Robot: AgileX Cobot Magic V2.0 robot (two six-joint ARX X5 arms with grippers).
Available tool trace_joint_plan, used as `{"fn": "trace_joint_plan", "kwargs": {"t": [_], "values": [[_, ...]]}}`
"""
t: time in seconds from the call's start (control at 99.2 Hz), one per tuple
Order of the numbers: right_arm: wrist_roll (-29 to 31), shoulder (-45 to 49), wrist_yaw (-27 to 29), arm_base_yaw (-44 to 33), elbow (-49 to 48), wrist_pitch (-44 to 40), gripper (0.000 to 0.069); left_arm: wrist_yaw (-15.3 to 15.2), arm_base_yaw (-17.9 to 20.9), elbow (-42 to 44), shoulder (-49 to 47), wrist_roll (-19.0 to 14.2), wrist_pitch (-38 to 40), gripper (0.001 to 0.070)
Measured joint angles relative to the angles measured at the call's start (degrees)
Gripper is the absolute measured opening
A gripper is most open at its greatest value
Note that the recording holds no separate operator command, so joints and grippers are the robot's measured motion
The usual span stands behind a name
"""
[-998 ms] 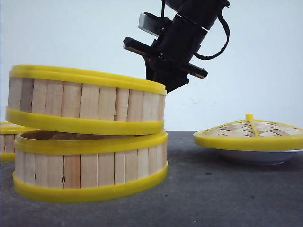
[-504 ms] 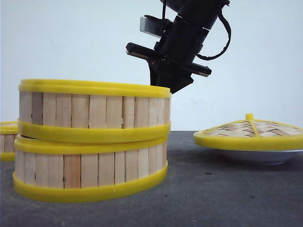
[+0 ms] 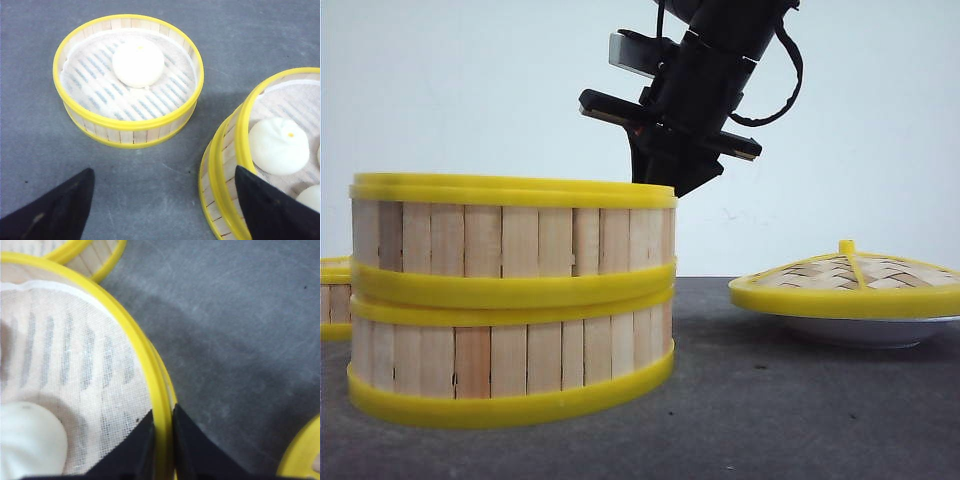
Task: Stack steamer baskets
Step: 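Lower the held basket onto the front basket with the right gripper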
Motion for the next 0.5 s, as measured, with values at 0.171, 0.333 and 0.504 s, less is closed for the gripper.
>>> {"fn": "trace_joint_plan", "kwargs": {"t": [0.171, 0.333, 0.504], "values": [[-0.02, 0.09, 0.04, 0.07, 0.0, 0.66, 0.0025, 0.0, 0.0, 0.0, 0.0, 0.0, 0.0, 0.0547], [-0.02, 0.09, 0.04, 0.11, 0.0, 0.68, 0.0025, 0.0, 0.0, 0.0, 0.0, 0.0, -0.02, 0.0547], [0.0, 0.66, 0.13, 0.11, 0.02, 0.7, 0.0025, 0.0, 0.0, 0.0, 0.0, 0.0, 0.0, 0.0547]]}}
